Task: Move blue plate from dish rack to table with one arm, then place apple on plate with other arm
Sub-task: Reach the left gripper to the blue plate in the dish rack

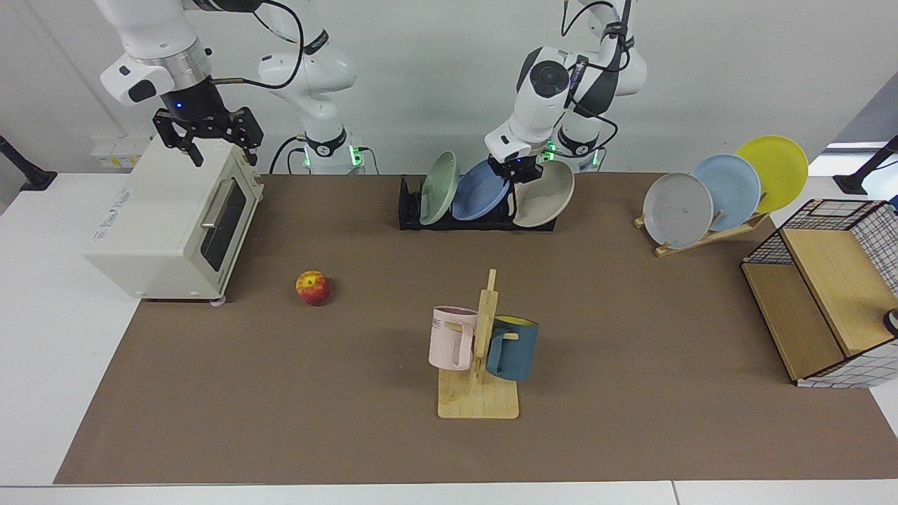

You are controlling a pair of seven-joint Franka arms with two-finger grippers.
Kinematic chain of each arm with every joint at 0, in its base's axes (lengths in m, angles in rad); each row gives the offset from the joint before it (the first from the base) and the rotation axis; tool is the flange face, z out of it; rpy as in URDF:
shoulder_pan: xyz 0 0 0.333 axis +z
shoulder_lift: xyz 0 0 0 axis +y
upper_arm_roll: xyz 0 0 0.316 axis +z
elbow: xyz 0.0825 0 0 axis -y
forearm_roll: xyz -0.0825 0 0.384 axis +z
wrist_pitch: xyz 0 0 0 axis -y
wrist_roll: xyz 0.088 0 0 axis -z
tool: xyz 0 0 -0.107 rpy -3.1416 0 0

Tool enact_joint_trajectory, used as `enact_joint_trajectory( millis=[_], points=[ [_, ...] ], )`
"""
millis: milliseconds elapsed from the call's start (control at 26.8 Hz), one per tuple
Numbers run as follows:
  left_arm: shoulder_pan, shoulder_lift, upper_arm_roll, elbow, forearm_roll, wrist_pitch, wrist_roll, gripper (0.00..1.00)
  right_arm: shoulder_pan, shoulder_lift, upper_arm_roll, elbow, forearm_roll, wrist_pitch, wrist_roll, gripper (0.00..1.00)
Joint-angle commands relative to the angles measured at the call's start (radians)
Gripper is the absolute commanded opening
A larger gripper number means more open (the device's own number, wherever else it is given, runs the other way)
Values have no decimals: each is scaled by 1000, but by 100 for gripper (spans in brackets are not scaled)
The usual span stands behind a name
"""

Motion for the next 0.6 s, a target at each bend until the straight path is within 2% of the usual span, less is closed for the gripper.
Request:
enact_joint_trajectory(
  millis=[0, 112, 261, 411, 560],
  points=[
    [39, -40, 7, 73, 78, -152, -19, 0, -4, -13, 4, -8, -1, 9, -2, 100],
    [65, -45, 7, 113, 113, -204, -21, 0, -4, -13, 4, -8, 0, 8, -2, 100],
    [108, -38, 7, 138, 156, -197, -41, 0, -4, -13, 4, -8, -1, 9, -2, 100],
    [223, -12, 4, 170, 147, -171, -33, 0, -4, -13, 4, -8, -1, 9, -2, 100],
    [302, 27, 10, 180, 96, -71, 18, 0, -4, -13, 4, -8, -1, 9, -2, 100]
  ],
)
